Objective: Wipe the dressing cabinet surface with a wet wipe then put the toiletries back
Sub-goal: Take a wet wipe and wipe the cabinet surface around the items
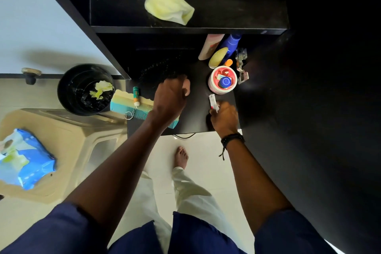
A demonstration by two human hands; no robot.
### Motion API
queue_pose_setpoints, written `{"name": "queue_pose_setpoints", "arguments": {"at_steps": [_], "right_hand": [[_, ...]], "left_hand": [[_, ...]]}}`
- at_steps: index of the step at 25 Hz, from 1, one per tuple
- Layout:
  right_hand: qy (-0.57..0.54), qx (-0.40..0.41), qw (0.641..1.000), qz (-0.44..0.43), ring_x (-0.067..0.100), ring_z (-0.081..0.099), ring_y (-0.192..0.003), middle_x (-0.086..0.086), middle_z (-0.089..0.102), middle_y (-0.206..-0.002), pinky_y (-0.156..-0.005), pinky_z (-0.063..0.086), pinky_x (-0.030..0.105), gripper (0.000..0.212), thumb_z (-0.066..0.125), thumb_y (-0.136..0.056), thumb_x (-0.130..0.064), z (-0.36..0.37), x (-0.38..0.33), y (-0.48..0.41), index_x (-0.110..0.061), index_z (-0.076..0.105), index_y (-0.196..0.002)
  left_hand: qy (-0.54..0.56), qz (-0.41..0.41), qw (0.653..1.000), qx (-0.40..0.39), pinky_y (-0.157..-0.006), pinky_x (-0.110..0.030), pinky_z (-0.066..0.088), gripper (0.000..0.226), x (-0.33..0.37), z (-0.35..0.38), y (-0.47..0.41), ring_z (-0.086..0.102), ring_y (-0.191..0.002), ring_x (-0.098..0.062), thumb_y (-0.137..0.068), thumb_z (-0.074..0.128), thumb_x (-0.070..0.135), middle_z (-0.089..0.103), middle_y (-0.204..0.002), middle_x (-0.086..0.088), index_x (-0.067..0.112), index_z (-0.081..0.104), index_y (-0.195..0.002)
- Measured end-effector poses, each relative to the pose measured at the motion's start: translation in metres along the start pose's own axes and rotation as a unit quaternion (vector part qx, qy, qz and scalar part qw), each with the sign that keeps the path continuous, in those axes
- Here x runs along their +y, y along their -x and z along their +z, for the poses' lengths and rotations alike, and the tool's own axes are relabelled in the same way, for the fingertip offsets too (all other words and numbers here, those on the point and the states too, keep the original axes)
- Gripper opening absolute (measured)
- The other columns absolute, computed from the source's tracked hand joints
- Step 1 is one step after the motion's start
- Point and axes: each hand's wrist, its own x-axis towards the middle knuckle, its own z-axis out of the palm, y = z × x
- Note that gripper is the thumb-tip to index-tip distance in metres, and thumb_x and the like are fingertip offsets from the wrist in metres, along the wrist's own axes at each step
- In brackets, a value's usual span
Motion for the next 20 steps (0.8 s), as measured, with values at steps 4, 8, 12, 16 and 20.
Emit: {"name": "queue_pose_setpoints", "arguments": {"at_steps": [4,8,12,16,20], "right_hand": [[0.021,0.035,0.996,0.081,0.036,0.054,-0.115,0.021,0.057,-0.123,-0.095,0.04,0.037,0.029,0.049,-0.097,-0.017,-0.01,0.022,-0.002,0.0,0.055,-0.119],[-0.01,0.077,0.997,0.02,0.038,0.048,-0.124,0.024,0.048,-0.136,-0.106,0.037,0.038,0.051,0.053,-0.092,-0.009,-0.002,0.014,-0.003,0.001,0.038,-0.14],[0.025,0.108,0.993,-0.03,0.04,0.049,-0.122,0.022,0.049,-0.137,-0.098,0.049,0.047,0.058,0.068,-0.076,-0.004,0.013,0.025,0.016,-0.004,0.052,-0.132],[0.042,0.127,0.99,-0.051,0.038,0.061,-0.105,0.018,0.061,-0.125,-0.081,0.058,0.046,0.032,0.056,-0.088,-0.019,0.025,0.041,0.027,-0.008,0.065,-0.117],[0.024,0.106,0.994,-0.032,0.035,0.058,-0.112,0.018,0.057,-0.131,-0.093,0.052,0.043,0.055,0.03,-0.095,-0.045,0.022,0.033,0.026,-0.009,0.06,-0.124]], "left_hand": [[-0.031,0.049,0.998,-0.012,-0.084,-0.045,0.051,0.024,0.027,0.018,-0.018,0.061,-0.098,-0.041,-0.092,0.052,0.012,0.064,-0.108,-0.022,0.003,0.059,-0.113],[-0.077,0.067,0.994,0.026,-0.068,-0.038,0.055,0.016,0.035,0.036,-0.038,0.065,-0.077,-0.039,-0.089,0.052,0.012,0.067,-0.088,-0.021,0.002,0.062,-0.097],[-0.102,0.065,0.993,0.01,-0.076,-0.037,0.051,0.036,0.036,0.046,-0.053,0.064,-0.088,-0.035,-0.092,0.037,0.023,0.066,-0.099,-0.019,0.003,0.059,-0.112],[-0.071,0.038,0.997,-0.004,-0.093,-0.041,0.041,0.041,0.043,0.046,-0.065,0.054,-0.111,-0.037,-0.095,0.048,0.017,0.057,-0.121,-0.021,0.002,0.044,-0.133],[-0.06,0.035,0.998,-0.007,-0.099,-0.039,0.034,0.046,0.044,0.05,-0.066,0.048,-0.119,-0.035,-0.098,0.042,0.022,0.049,-0.132,-0.019,0.006,0.036,-0.141]]}}
